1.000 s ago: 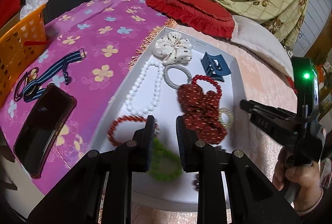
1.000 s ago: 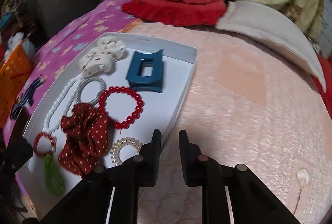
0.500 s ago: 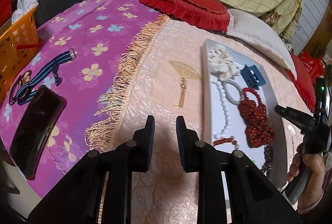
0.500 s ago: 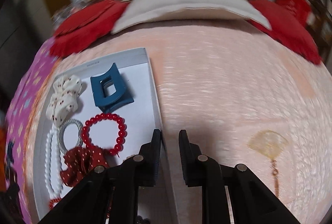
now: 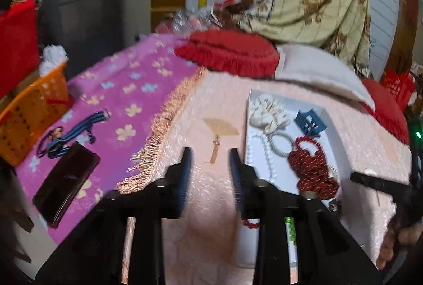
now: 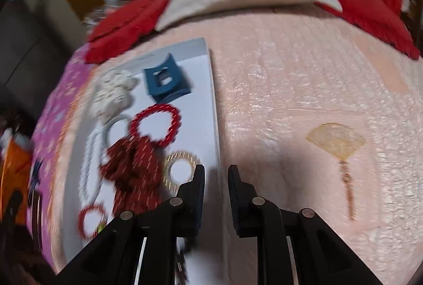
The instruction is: Organize jewelry
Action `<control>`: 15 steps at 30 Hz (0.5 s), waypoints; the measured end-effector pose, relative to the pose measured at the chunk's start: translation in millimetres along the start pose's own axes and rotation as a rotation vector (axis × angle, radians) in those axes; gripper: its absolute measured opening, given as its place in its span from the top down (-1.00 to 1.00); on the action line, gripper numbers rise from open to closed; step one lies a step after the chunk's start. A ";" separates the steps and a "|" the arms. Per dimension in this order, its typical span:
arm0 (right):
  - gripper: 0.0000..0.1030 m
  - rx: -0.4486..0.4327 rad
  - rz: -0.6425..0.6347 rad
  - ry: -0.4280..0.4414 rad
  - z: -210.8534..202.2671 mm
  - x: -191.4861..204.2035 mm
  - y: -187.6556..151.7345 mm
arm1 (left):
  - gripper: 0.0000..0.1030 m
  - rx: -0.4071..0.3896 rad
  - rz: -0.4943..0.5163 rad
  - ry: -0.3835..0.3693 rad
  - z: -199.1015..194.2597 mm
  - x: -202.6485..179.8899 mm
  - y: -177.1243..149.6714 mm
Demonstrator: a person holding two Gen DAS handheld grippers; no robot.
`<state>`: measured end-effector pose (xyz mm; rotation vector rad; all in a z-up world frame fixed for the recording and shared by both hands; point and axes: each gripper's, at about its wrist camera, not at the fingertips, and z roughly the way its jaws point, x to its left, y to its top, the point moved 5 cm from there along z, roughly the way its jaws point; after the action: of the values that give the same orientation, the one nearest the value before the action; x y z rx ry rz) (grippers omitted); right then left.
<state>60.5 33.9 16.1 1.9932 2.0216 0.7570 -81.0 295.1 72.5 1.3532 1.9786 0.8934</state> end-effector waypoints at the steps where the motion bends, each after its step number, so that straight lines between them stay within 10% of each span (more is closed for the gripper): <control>1: 0.67 -0.016 -0.025 0.001 -8.6 -0.8 -3.6 | 0.06 -0.020 -0.006 0.006 -7.9 -1.9 0.3; 7: 0.33 -0.116 -0.145 -0.040 -73.6 -19.1 -41.4 | -0.64 -0.221 0.022 0.126 -78.0 -21.6 -10.5; 15: 0.24 -0.200 -0.202 -0.024 -136.1 -21.6 -68.6 | -0.65 -0.269 0.146 0.152 -142.8 -60.5 -8.0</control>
<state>-63.8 -13.4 93.6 1.6530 2.0069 0.8477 -175.3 206.8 158.7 1.3172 1.8055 1.3147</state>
